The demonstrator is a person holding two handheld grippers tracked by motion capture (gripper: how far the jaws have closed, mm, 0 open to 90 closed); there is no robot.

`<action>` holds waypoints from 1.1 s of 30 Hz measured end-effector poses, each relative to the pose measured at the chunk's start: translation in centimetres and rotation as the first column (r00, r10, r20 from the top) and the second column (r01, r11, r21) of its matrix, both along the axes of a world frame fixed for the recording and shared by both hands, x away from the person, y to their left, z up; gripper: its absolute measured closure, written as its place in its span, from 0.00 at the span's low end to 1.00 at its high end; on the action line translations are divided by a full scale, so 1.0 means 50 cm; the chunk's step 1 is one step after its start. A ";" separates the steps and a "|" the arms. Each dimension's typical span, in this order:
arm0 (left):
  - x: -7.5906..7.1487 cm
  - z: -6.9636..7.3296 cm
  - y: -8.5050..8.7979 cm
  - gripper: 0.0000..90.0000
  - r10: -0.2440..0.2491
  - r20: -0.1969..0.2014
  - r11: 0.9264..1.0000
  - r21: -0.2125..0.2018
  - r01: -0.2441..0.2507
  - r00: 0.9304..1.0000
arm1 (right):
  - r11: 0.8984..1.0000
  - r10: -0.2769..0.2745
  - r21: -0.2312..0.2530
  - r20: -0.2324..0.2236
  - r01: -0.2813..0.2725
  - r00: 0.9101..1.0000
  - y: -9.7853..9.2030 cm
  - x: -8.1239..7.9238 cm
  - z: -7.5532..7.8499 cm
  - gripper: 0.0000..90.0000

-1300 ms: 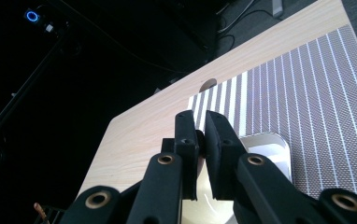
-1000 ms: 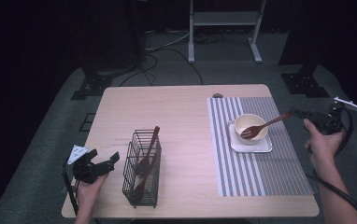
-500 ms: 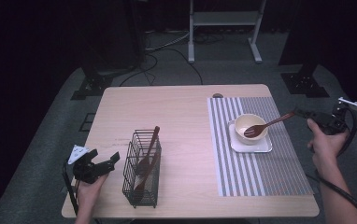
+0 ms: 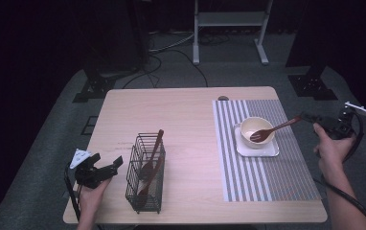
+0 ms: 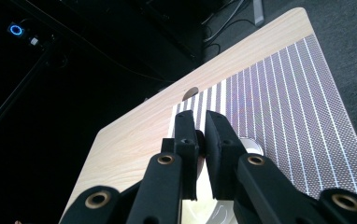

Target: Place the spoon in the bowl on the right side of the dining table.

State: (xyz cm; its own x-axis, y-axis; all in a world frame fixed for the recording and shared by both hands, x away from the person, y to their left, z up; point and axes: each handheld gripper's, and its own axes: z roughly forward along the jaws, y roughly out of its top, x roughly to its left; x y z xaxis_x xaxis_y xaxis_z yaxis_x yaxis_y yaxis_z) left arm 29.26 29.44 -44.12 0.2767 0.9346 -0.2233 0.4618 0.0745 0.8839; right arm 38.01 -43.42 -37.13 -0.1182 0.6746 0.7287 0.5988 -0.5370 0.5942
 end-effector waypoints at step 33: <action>-0.001 0.000 0.002 0.00 0.004 0.000 1.000 -0.001 -0.004 1.000 | 1.000 0.008 -0.015 -0.012 -0.008 1.000 0.016 0.010 -0.021 0.92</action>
State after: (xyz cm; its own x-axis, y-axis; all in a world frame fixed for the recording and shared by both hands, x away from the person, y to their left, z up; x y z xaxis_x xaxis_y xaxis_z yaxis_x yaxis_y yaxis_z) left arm 29.22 29.55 -44.13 0.2729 0.9356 -0.2241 0.4617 0.0769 0.8837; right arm 38.50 -42.61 -38.19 -0.1151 0.6848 0.7195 0.6099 -0.5230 0.5954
